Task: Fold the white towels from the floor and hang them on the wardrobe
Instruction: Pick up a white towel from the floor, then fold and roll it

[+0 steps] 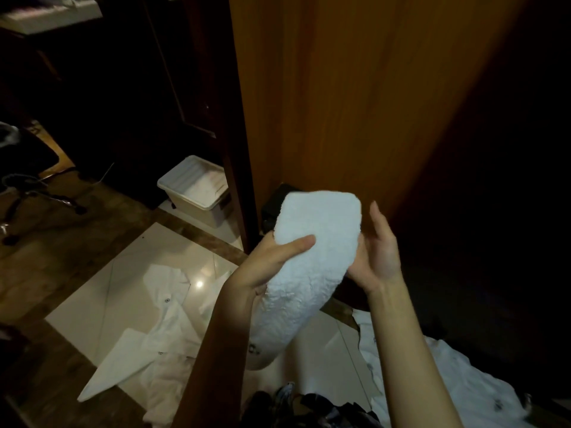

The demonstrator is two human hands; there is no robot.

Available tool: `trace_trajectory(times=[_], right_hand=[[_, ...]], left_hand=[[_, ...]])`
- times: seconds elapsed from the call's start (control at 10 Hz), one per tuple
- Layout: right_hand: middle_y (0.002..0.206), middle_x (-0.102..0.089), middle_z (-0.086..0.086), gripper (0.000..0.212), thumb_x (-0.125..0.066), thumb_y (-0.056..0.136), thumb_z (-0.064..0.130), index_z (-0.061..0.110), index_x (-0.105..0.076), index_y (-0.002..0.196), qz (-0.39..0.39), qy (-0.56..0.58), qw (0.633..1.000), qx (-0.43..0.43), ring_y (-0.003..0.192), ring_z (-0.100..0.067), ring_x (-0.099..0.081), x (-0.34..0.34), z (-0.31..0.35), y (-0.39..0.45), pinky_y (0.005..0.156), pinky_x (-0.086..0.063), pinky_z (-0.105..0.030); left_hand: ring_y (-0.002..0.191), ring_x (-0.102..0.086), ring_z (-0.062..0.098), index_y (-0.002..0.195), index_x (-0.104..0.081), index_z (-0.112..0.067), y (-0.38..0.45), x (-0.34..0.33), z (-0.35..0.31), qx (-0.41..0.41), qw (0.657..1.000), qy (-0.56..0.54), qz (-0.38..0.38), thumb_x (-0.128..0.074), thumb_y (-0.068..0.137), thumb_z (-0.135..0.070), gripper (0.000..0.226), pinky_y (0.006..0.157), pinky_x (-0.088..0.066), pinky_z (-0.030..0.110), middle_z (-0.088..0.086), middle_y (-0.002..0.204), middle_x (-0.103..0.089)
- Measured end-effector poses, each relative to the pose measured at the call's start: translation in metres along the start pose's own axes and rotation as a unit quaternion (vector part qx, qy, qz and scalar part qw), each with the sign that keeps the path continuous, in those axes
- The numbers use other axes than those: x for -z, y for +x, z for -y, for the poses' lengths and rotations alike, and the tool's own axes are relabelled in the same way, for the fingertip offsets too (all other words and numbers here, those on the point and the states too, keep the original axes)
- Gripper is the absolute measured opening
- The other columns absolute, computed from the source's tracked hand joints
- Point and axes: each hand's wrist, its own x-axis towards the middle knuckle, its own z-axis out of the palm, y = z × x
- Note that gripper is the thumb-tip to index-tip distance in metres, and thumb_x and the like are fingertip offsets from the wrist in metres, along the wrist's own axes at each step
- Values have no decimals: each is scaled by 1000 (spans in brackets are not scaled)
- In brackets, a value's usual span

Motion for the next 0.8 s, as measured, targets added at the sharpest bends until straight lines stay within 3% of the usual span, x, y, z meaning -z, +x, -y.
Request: trace_trajectory(times=[0.1,0.2,0.3,0.4,0.5,0.6,0.7,0.8], right_hand=[[133,-57,-15,77,-85,56,55,14,-68,119,29,-91,994,-61,123,-31,-53,5,-18,-1,105,-40,-46],[120,-66,-8,63,-86,53,51,18,-72,105,29,-260,954,-149,115,-28,-58,32,-27,2,103,-42,-44],[114,-70,-4,52,-80,64,33,11,-67,109,60,-397,894,-202,109,-21,-64,32,-20,-5,91,-50,-30],[103,-73,-6,38,-73,70,18,7,-66,105,40,-365,909,-199,96,-18,-69,35,-14,-8,73,-54,-22],[102,-72,-11,44,-76,63,26,9,-69,102,11,-320,936,-148,92,-23,-70,32,-10,-8,71,-56,-28],[105,-71,-15,34,-77,72,24,9,-72,102,-28,-225,969,-102,93,-25,-70,23,-6,-5,73,-58,-32],[109,-70,-14,34,-62,83,22,7,-65,113,-73,-146,985,-55,97,-24,-68,8,-4,-3,78,-58,-34],[106,-71,-12,31,-59,84,20,8,-63,113,-116,-80,990,-31,98,-24,-68,0,-4,-2,85,-53,-38]], left_hand=[[93,-66,15,119,-57,-14,4,-6,-14,1,991,-91,-101,-64,81,-37,45,70,-51,30,-2,96,-68],[108,-61,18,130,-51,-15,13,0,-25,-1,971,-164,-173,-53,90,-50,53,69,-51,29,2,115,-62],[96,-66,13,131,-50,-12,11,13,-22,-58,946,-252,-197,-50,94,-44,49,69,-56,27,1,109,-65],[100,-66,20,125,-53,-8,7,21,-9,-69,931,-294,-204,-53,93,-39,45,77,-54,36,7,109,-67],[113,-61,24,131,-49,-6,13,28,6,-58,929,-306,-198,-46,93,-51,59,98,-45,43,9,120,-64],[112,-62,28,136,-49,-11,11,25,20,-15,956,-265,-121,-39,83,-64,75,93,-46,44,12,124,-64],[110,-60,24,141,-40,-4,8,21,37,39,985,-158,-47,-44,86,-58,77,90,-51,33,9,128,-57],[105,-65,25,126,-55,-8,6,23,38,109,990,-81,40,-90,45,-55,100,92,-51,36,8,117,-67]])
